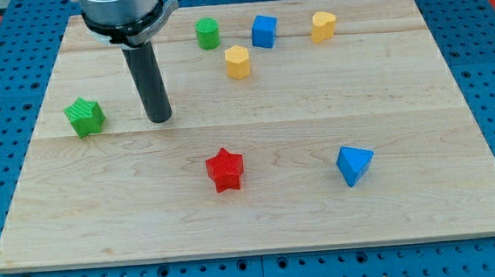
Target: Move the green star towards the yellow hexagon
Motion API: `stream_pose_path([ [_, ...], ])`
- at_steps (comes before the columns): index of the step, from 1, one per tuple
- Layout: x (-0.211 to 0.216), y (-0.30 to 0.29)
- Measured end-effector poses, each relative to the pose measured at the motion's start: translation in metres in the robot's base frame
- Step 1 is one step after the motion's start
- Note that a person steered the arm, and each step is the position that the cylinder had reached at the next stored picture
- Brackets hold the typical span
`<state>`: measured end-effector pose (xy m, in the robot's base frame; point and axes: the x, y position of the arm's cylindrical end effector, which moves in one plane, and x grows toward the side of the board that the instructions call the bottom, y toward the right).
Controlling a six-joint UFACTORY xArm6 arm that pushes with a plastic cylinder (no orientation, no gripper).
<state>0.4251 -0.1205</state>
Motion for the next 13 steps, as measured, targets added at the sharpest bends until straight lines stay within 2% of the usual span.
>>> stream_pose_path([
  [2,0.043,-0.070],
  [3,0.022,-0.136],
  [4,-0.010,-0.163],
  [5,0.023,-0.097],
  [6,0.020,-0.057],
  [7,0.020,-0.081],
  [8,0.013,-0.164],
  [9,-0.014,-0.092],
  [10,-0.010,0.011],
  [11,-0.013,0.053],
  [12,-0.005,0.048],
  [13,0.027,0.089],
])
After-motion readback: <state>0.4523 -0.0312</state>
